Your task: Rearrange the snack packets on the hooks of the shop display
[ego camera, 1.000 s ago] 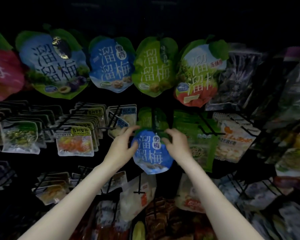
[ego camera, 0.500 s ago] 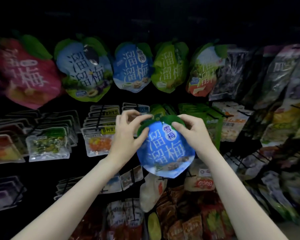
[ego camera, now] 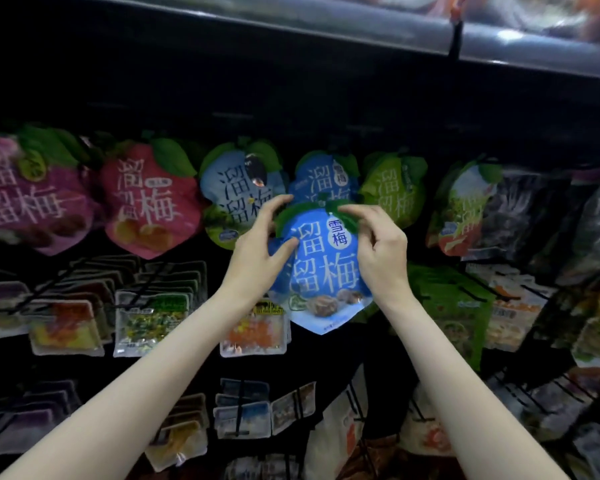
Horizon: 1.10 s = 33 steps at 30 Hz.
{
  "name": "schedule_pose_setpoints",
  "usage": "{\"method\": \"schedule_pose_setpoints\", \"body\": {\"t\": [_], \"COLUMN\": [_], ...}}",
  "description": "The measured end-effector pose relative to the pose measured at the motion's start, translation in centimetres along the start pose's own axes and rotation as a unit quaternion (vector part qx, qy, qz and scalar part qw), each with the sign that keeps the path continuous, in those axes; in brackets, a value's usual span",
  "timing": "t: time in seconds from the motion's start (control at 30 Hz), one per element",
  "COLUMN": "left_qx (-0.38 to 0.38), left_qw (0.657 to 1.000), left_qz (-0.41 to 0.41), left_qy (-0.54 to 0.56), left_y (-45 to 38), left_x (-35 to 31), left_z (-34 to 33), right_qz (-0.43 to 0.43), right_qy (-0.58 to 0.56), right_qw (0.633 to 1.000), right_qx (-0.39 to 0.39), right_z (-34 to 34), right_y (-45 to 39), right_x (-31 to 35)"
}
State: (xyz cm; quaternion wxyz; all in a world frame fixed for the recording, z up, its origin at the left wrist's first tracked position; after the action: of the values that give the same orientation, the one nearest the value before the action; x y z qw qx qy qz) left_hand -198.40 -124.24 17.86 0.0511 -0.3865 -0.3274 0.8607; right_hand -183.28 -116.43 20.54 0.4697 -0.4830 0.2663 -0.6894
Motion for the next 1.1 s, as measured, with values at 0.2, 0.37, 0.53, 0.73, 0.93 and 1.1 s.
{"method": "schedule_pose_setpoints", "body": {"t": [0.2, 0.37, 0.53, 0.73, 0.93, 1.1], "left_qx": [-0.033, -0.123, -0.088, -0.094, -0.075, -0.044], "left_qw": [0.948, 0.933, 0.986, 0.956, 0.939, 0.98], "left_qz": [-0.038, -0.124, -0.07, -0.028, -0.036, -0.061], "left_qy": [-0.315, -0.315, -0.12, -0.277, -0.333, -0.186], "left_y": [-5.4, -8.9, -11.9, -11.9, -8.6, -2.4], "left_x": [-4.3, -6.9, -4.7, -2.4, 0.4, 1.9], "left_z": [-1.7, -1.2, -0.6, -2.0, -3.8, -8.2], "right_qz": [0.023, 0.021, -0.01, -0.057, -0.103, -0.169], "right_qy": [0.074, 0.064, 0.054, 0.096, 0.14, 0.024], "right_qw": [0.996, 0.997, 0.999, 0.986, 0.977, 0.978], "right_qx": [-0.049, -0.04, 0.004, 0.122, 0.125, 0.119], "right_z": [2.5, 1.9, 0.5, -2.3, -1.1, 1.8], "right_y": [-4.1, -6.9, -7.1, -8.4, -7.1, 0.2], "right_x": [-0.8, -1.4, -3.7, -5.7, -8.0, -12.3]}}
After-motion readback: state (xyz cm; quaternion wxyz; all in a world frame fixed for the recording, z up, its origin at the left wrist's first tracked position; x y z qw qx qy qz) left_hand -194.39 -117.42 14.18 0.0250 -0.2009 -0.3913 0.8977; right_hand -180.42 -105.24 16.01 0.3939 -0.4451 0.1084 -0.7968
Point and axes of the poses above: each hand's wrist, its own y-axis away from the middle knuckle, its own z-axis out of the back of the hand, x = y × z, the point moved 10 cm from there along -y, towards the middle knuckle, and after that the axes turned 10 degrees about x, right-handed, at the moved point
